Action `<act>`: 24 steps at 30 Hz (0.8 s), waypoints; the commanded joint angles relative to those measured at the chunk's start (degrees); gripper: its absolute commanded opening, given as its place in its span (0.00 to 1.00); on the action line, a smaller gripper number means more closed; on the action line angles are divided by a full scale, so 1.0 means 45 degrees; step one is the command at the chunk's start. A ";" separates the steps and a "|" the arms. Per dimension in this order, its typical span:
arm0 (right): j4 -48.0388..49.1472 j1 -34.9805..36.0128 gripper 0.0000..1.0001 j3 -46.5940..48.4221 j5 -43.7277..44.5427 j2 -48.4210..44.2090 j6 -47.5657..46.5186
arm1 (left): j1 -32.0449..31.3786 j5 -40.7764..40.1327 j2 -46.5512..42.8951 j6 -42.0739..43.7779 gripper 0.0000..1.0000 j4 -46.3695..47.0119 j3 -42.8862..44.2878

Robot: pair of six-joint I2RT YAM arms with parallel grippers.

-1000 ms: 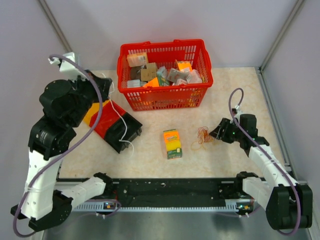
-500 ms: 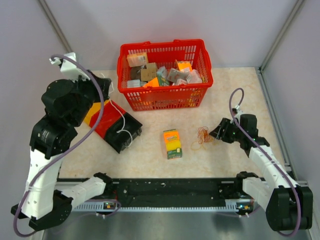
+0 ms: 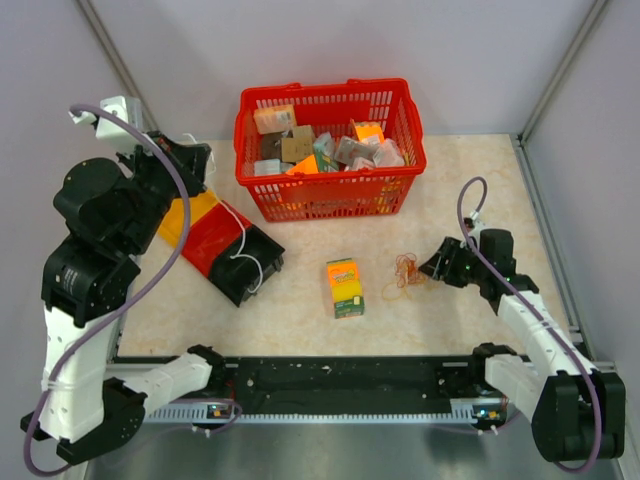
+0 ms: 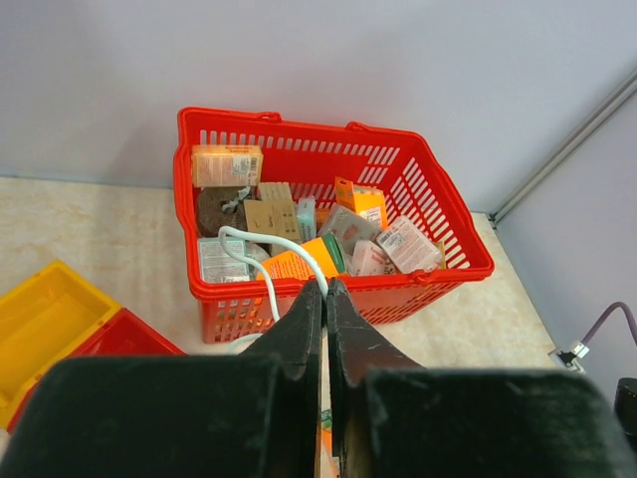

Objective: Untangle the cables

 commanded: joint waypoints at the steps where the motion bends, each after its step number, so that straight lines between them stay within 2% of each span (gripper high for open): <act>1: 0.0189 0.0055 0.49 -0.0019 -0.0130 -0.0081 -0.0198 | 0.0064 0.0136 0.0262 0.0213 0.00 0.0452 0.0300; 6: 0.0169 0.0055 0.49 -0.0038 -0.0110 -0.0061 -0.0217 | 0.0045 0.0490 0.0536 -0.0041 0.00 0.0569 0.0731; 14: 0.0189 0.0075 0.50 0.0039 -0.0421 -0.0042 -0.0275 | 0.0045 -0.0309 0.0731 0.0192 0.00 0.0609 0.0654; 16: 0.0169 0.0074 0.59 0.0020 -0.0520 -0.0255 -0.0334 | 0.0064 -0.1030 0.0576 0.0407 0.00 0.0569 -0.0163; 19: 0.0189 0.0133 0.66 -0.0038 -0.0540 -0.0724 -0.0373 | 0.0045 -0.1949 0.0069 0.0719 0.00 0.1153 -0.2154; 24: 0.0208 0.0133 0.67 -0.0058 -0.0638 -0.0765 -0.0393 | 0.0375 -0.2694 -0.0401 0.0721 0.00 0.1779 -0.4382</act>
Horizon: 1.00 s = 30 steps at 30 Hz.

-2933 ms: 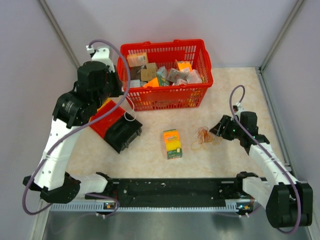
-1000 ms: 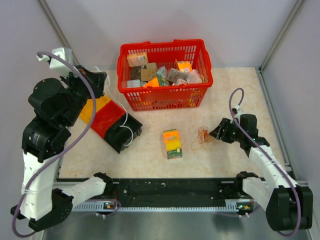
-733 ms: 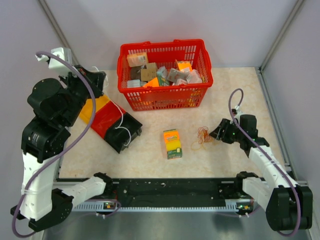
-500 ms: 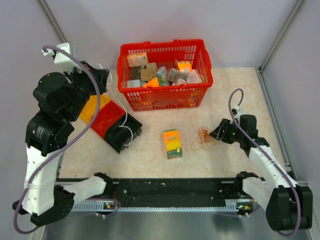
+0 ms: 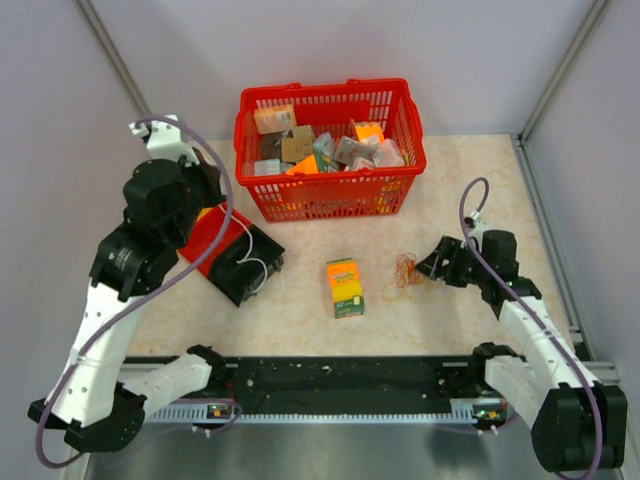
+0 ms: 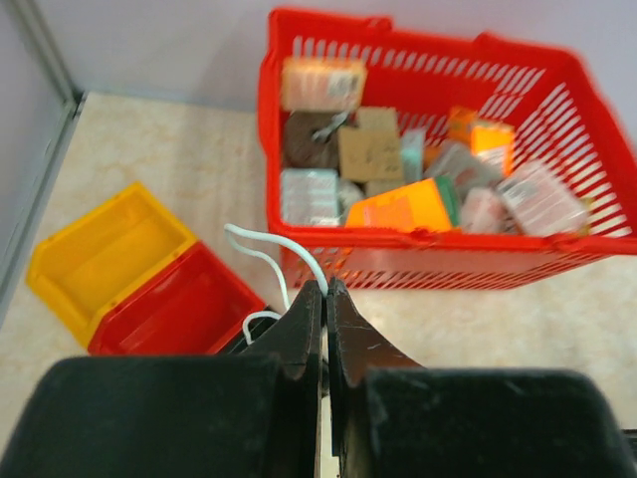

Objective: Untangle the cables

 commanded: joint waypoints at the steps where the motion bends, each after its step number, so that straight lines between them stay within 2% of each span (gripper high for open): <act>1: 0.0291 0.0104 0.67 0.0078 -0.0234 -0.0051 -0.0276 | 0.0468 -0.0955 -0.0188 0.0167 0.00 0.1255 -0.1955; 7: 0.0291 0.0124 0.68 0.0039 -0.0234 0.0028 -0.0238 | 0.0938 -0.0604 -0.0480 -0.1412 0.00 0.1647 -0.4885; 16: 0.0388 0.0124 0.67 0.0000 -0.0273 0.0086 -0.0237 | 0.0978 0.1017 -0.0989 -0.4050 0.00 0.2311 -0.9009; 20: 0.0408 0.0143 0.67 -0.0058 -0.0273 0.0086 -0.0218 | 0.1074 0.1134 -0.0035 -0.4326 0.00 0.2701 -0.9208; 24: 0.0369 0.0182 0.67 -0.0078 -0.0293 0.0048 -0.0159 | 0.1406 0.1758 0.1488 -0.4403 0.00 0.2626 -0.8624; 25: 0.0350 0.0144 0.67 -0.0078 -0.0293 0.0009 -0.0179 | 0.1504 0.1876 0.1840 -0.4462 0.05 0.2392 -0.8448; 26: 0.0330 0.0162 0.67 -0.0097 -0.0293 -0.0050 -0.0179 | 0.1524 0.1742 0.2037 -0.4520 0.17 0.2196 -0.8291; 27: 0.0311 0.0163 0.67 -0.0117 -0.0332 -0.0108 -0.0140 | 0.1524 0.1624 0.2097 -0.4579 0.40 0.2001 -0.8290; 29: 0.0291 0.0163 0.67 -0.0117 -0.0371 -0.0167 -0.0140 | 0.1524 0.1390 0.1787 -0.4716 0.62 0.1688 -0.8445; 30: 0.0291 0.0201 0.67 -0.0156 -0.0410 -0.0206 -0.0140 | 0.1524 0.1389 0.1398 -0.4678 0.69 0.1629 -0.8620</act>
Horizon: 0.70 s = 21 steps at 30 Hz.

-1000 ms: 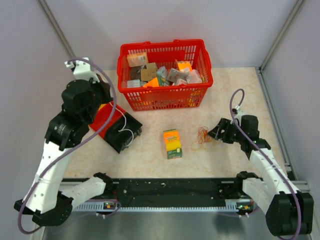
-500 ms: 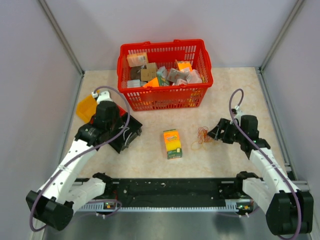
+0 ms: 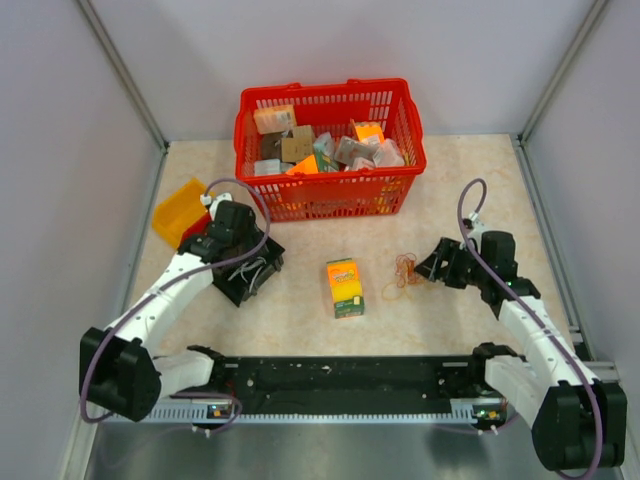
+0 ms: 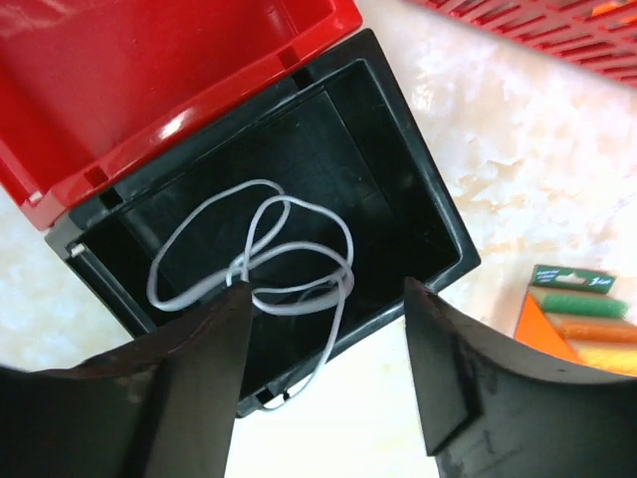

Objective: Untangle the cables

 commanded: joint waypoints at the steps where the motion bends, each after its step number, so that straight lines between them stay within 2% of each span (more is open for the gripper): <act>1: 0.0247 0.0148 0.67 -0.0098 -0.0269 -0.0260 -0.0067 | 0.0082 -0.0127 -0.1328 -0.0214 0.72 -0.0310 0.0170; 3: 0.0286 0.0168 0.67 -0.0117 -0.0289 -0.0221 -0.0067 | 0.0082 0.0358 -0.2169 0.0563 0.70 -0.0369 -0.0045; 7: 0.0442 0.0207 0.67 -0.0137 -0.0425 0.0013 -0.0164 | 0.0004 0.2234 -0.2039 0.1640 0.54 -0.0894 -0.0124; 10: 0.0559 0.0226 0.67 -0.0215 -0.0503 0.0131 -0.0145 | -0.0074 0.2432 -0.0733 0.2286 0.53 -0.1810 0.0265; 13: 0.0579 0.0226 0.67 -0.0293 -0.0562 0.0092 -0.0164 | -0.0074 0.2627 0.0304 0.2736 0.53 -0.1815 0.0540; 16: 0.0579 0.0227 0.67 -0.0352 -0.0601 -0.0045 -0.0106 | -0.0074 0.2686 0.0833 0.2834 0.39 -0.1600 0.0638; 21: 0.0579 0.0246 0.67 -0.0352 -0.0641 -0.0123 -0.0106 | -0.0055 0.2686 0.0855 0.2737 0.32 -0.1482 0.0307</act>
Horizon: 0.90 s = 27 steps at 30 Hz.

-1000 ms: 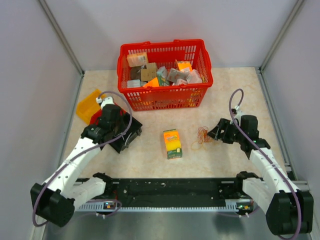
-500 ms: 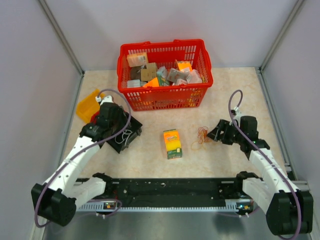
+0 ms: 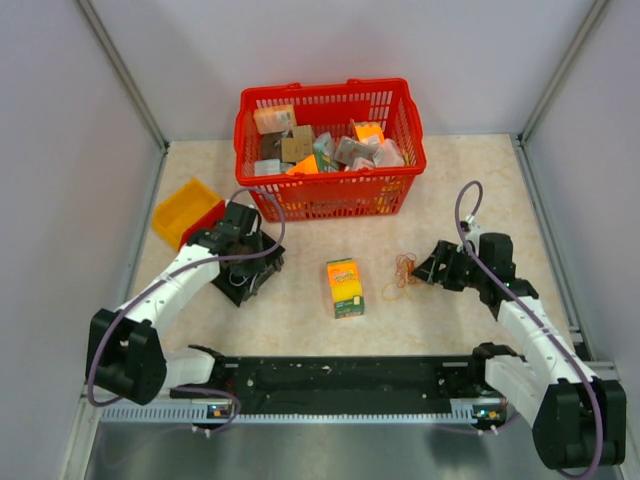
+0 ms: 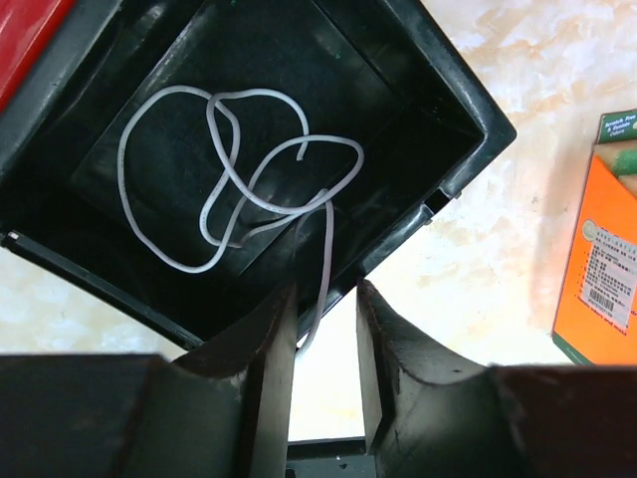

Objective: Untangle the cables

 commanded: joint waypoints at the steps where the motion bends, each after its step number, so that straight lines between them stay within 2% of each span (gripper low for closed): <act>1: 0.0487 0.0115 0.67 -0.0094 -0.0169 -0.0172 -0.0106 | -0.0016 0.0213 -0.0248 0.0225 0.29 0.0091 0.0044; 7: 0.0585 0.0115 0.67 -0.0055 -0.0228 0.0141 -0.0145 | -0.0035 0.0000 -0.0794 0.0128 0.24 -0.0278 -0.0074; 9: 0.0624 0.0134 0.67 -0.0055 -0.0247 0.0141 -0.0145 | -0.0035 -0.0099 -0.1029 0.0147 0.34 -0.0493 -0.0074; 12: 0.0604 0.0115 0.67 -0.0075 -0.0228 0.0102 -0.0164 | -0.0036 0.0018 -0.1264 0.0109 0.37 -0.0436 -0.0269; 18: 0.0585 0.0134 0.67 -0.0055 -0.0247 0.0102 -0.0145 | -0.0055 0.0077 -0.1147 0.0050 0.26 -0.0319 -0.0484; 23: 0.0565 0.0115 0.67 -0.0075 -0.0247 0.0024 -0.0106 | -0.0036 -0.0196 -0.1031 0.0069 0.25 -0.0397 -0.0406; 27: 0.0546 0.0115 0.67 -0.0075 -0.0247 0.0024 -0.0106 | -0.0036 -0.0255 -0.1089 0.0186 0.13 -0.0533 -0.0250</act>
